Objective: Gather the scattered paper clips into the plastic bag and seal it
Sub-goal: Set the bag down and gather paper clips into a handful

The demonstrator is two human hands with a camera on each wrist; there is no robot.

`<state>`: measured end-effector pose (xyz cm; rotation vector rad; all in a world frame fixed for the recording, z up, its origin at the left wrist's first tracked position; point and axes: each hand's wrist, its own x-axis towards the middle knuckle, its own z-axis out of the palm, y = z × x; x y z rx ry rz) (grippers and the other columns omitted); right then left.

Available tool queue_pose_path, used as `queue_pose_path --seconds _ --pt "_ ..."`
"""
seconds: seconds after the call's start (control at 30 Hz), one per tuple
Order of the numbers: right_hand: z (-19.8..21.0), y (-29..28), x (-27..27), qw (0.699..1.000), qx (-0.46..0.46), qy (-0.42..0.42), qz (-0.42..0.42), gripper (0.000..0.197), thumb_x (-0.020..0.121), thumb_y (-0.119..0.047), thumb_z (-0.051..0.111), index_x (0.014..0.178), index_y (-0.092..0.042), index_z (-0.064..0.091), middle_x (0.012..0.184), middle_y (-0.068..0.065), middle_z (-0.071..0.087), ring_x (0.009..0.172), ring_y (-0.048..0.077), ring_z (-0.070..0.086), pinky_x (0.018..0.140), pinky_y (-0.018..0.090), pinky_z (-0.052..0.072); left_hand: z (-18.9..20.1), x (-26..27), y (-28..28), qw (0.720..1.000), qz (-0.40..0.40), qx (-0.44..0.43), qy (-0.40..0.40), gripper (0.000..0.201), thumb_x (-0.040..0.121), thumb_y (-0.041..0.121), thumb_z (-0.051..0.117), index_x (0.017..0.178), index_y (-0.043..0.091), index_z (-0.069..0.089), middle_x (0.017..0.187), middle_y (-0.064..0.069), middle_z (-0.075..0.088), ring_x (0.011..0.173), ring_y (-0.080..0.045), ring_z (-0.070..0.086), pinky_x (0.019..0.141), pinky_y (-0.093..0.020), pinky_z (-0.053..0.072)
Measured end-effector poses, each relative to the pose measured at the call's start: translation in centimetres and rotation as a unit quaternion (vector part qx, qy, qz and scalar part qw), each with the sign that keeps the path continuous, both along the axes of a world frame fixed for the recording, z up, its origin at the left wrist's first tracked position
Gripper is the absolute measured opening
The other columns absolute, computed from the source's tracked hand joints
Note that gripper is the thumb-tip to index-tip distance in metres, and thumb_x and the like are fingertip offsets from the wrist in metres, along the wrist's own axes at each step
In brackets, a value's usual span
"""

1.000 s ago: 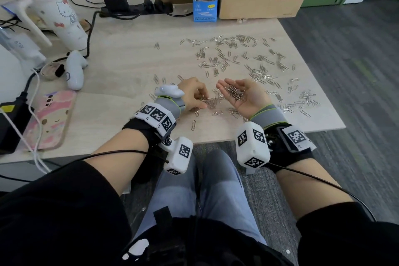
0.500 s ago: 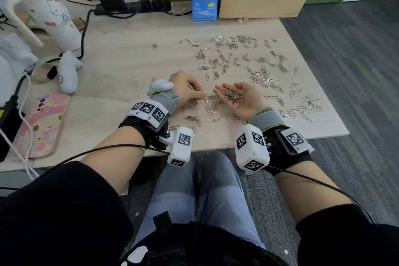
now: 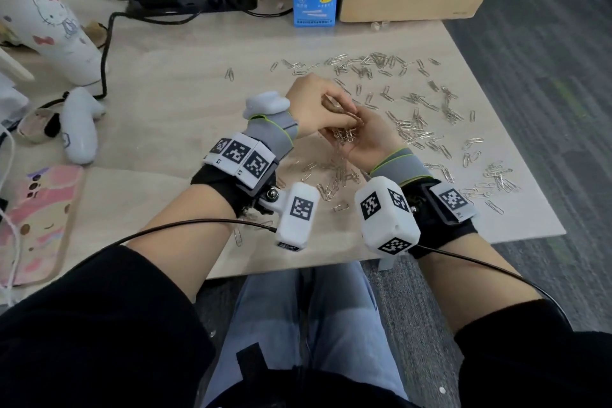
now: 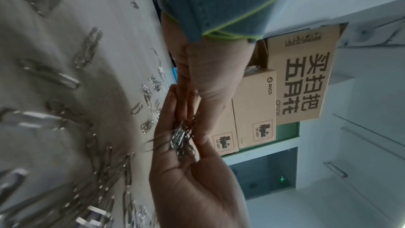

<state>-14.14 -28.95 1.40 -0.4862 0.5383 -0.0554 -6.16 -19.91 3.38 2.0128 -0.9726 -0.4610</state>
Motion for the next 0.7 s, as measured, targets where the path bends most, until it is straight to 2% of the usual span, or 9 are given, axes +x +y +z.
queue_pose_path --seconds 0.13,0.2,0.3,0.33,0.4,0.47,0.53,0.6,0.7 --pt "-0.1 -0.7 0.8 0.999 0.043 -0.014 -0.013 0.035 0.101 -0.009 0.027 0.091 0.007 0.056 0.072 0.020 0.070 0.065 0.029 0.071 0.067 0.035 0.058 0.2 1.9 -0.4 0.996 0.044 -0.077 0.013 0.013 0.076 0.014 0.072 0.089 0.011 0.072 0.086 -0.006 0.067 0.056 -0.005 0.063 0.057 -0.026 0.056" --pt "-0.3 -1.3 0.7 0.998 0.055 -0.003 -0.025 0.034 0.100 -0.008 0.028 0.090 0.011 0.054 0.076 0.024 0.068 0.079 0.033 0.068 0.078 0.037 0.055 -0.3 3.1 -0.5 0.993 0.087 -0.079 -0.017 0.017 0.080 0.009 0.065 0.096 0.010 0.072 0.096 -0.003 0.066 0.060 -0.003 0.060 0.065 -0.029 0.057" --pt "-0.5 -1.9 0.3 0.999 0.040 0.007 -0.036 0.033 0.100 -0.008 0.029 0.088 0.010 0.055 0.071 0.025 0.068 0.065 0.035 0.068 0.067 0.036 0.058 -1.8 4.3 -0.7 0.994 0.089 0.048 -0.052 0.033 0.080 0.017 0.065 0.112 0.016 0.066 0.126 -0.006 0.058 0.104 -0.019 0.058 0.096 -0.030 0.045" --pt "-0.5 -2.0 0.1 0.999 0.040 0.009 -0.035 0.034 0.100 -0.009 0.029 0.087 0.009 0.055 0.070 0.025 0.068 0.062 0.035 0.068 0.065 0.035 0.058 -2.3 4.4 -0.7 0.992 0.078 0.087 -0.043 0.043 0.077 0.026 0.068 0.118 0.016 0.062 0.136 -0.008 0.050 0.121 -0.022 0.050 0.104 -0.030 0.039" --pt "-0.5 -2.1 -0.3 0.998 0.050 0.008 -0.037 0.037 0.100 -0.012 0.029 0.087 0.010 0.055 0.071 0.027 0.068 0.063 0.036 0.068 0.067 0.037 0.057 -3.1 3.9 -0.7 0.991 0.062 0.120 -0.009 0.079 0.060 0.056 0.065 0.127 0.015 0.056 0.146 -0.011 0.037 0.137 -0.025 0.033 0.112 -0.037 0.031" --pt "-0.4 -2.2 -0.9 0.997 0.062 0.005 -0.046 0.042 0.102 -0.018 0.028 0.090 0.013 0.055 0.076 0.029 0.067 0.079 0.039 0.066 0.081 0.039 0.054 -3.3 3.0 -0.5 0.983 0.037 0.174 -0.033 0.098 0.047 0.069 0.046 0.128 0.015 0.054 0.146 -0.011 0.036 0.138 -0.024 0.031 0.114 -0.041 0.026" --pt "-0.3 -2.2 -1.6 0.995 0.084 0.004 -0.056 0.046 0.103 -0.022 0.026 0.093 0.014 0.053 0.087 0.031 0.062 0.111 0.041 0.056 0.101 0.040 0.044 -3.3 2.4 -0.3 0.976 0.015 0.201 -0.078 0.102 0.042 0.069 0.032 0.124 0.014 0.057 0.140 -0.012 0.044 0.130 -0.025 0.039 0.107 -0.034 0.027" --pt "-0.1 -1.9 -2.4 0.992 0.108 0.003 -0.067 0.049 0.103 -0.024 0.023 0.095 0.015 0.051 0.095 0.031 0.057 0.129 0.039 0.043 0.111 0.041 0.033 -3.1 1.5 0.2 0.982 -0.007 0.168 -0.091 0.098 0.044 0.069 0.032 0.117 0.010 0.062 0.129 -0.016 0.053 0.120 -0.026 0.049 0.095 -0.027 0.033" --pt "-0.3 -2.0 -2.8 0.987 0.140 0.009 -0.073 0.048 0.103 -0.023 0.021 0.097 0.014 0.051 0.098 0.031 0.056 0.133 0.037 0.040 0.112 0.041 0.032 -3.2 0.9 0.6 0.981 -0.048 0.161 -0.096 0.090 0.043 0.071 0.042 0.106 0.012 0.068 0.117 -0.014 0.061 0.111 -0.028 0.054 0.093 -0.031 0.041"
